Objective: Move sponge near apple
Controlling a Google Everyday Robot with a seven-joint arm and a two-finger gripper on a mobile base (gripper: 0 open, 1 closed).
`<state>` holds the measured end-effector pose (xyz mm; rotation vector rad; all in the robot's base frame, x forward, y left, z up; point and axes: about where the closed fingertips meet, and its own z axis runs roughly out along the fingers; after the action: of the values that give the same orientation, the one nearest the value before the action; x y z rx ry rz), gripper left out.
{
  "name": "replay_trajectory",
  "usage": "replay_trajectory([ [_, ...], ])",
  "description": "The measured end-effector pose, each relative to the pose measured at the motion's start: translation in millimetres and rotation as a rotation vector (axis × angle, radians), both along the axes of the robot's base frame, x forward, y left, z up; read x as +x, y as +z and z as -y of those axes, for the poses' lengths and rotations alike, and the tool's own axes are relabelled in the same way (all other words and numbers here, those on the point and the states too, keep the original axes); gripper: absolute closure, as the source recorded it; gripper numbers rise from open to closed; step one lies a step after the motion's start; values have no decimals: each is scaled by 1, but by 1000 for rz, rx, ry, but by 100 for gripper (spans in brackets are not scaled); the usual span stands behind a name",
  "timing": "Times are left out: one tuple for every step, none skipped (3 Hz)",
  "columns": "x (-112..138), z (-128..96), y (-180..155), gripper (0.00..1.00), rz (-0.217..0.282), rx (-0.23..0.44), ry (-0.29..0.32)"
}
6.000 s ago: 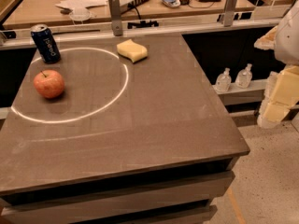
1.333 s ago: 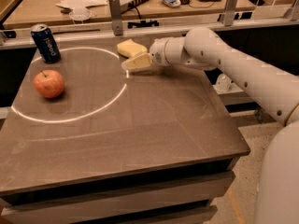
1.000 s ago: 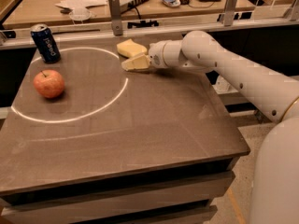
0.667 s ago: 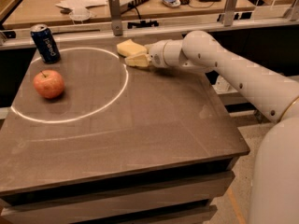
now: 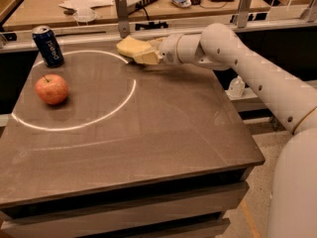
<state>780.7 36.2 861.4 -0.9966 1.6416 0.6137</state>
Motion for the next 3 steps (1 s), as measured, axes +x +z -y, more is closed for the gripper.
replay_trajectory([
  [-26, -19, 44, 100, 104, -15, 226],
  [-92, -49, 33, 100, 34, -119, 471],
  [-161, -67, 5, 97, -115, -227, 711],
])
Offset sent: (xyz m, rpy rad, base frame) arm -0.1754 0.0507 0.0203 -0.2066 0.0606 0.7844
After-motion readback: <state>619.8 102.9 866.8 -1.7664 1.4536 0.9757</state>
